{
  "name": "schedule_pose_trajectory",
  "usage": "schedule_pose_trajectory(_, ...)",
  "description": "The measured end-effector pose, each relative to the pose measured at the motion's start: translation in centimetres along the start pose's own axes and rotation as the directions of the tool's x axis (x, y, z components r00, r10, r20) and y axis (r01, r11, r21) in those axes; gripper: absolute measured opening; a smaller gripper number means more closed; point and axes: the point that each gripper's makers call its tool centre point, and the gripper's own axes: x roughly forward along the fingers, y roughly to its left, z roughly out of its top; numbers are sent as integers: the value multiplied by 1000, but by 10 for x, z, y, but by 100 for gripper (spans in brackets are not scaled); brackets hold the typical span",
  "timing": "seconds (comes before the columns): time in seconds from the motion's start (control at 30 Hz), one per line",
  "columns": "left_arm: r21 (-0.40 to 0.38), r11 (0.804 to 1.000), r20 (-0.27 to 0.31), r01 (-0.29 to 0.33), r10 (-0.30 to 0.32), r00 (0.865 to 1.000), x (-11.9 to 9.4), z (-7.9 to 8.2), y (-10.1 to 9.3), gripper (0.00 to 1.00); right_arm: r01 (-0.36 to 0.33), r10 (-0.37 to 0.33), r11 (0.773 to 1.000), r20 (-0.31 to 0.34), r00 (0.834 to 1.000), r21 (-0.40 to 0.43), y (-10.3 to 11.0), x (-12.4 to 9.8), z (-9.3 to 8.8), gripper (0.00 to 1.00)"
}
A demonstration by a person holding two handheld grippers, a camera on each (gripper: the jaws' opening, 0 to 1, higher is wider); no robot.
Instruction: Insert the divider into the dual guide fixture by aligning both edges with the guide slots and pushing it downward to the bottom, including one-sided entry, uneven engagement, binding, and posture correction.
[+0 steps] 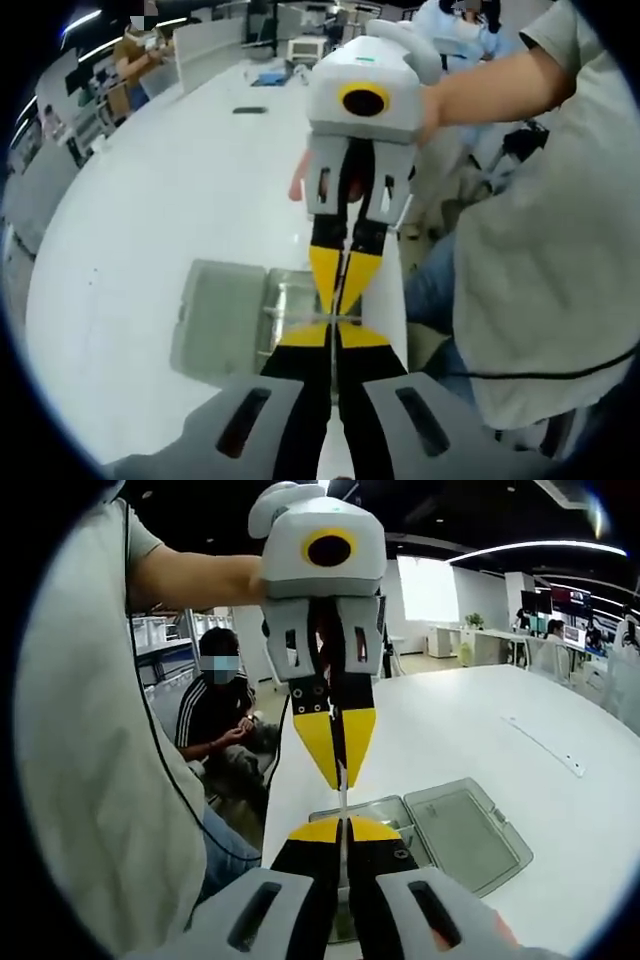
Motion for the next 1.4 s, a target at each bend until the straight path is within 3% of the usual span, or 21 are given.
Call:
schedule_pose_trajectory(0.27, -4, 1000, -20, 8, -8, 1000, 1, -4, -2, 0, -7, 7, 1000, -2, 1000, 9, 3, 4, -1, 0)
schedule_pose_trajectory(0.63, 57, 998, -69, 13, -9, 998, 2, -6, -5, 0, -11, 11, 1000, -30, 999, 4, 4, 5, -2, 0)
schedule_pose_trajectory(0.9, 62, 998, -64, 14, -10, 998, 0, -6, -5, 0, -22, 23, 1000, -27, 999, 12, 4, 4, -2, 0)
schedule_pose_trajectory(1.1, 36, 999, -18, 4, -3, 1000, -4, 1, -2, 0, -14, 14, 1000, 2, 1000, 26, 0, 2, 1, 0)
schedule_pose_trajectory(1.4, 62, 998, -47, 15, -12, 999, 2, -2, -5, 0, -23, 23, 999, -27, 999, 35, 2, 5, -3, 0)
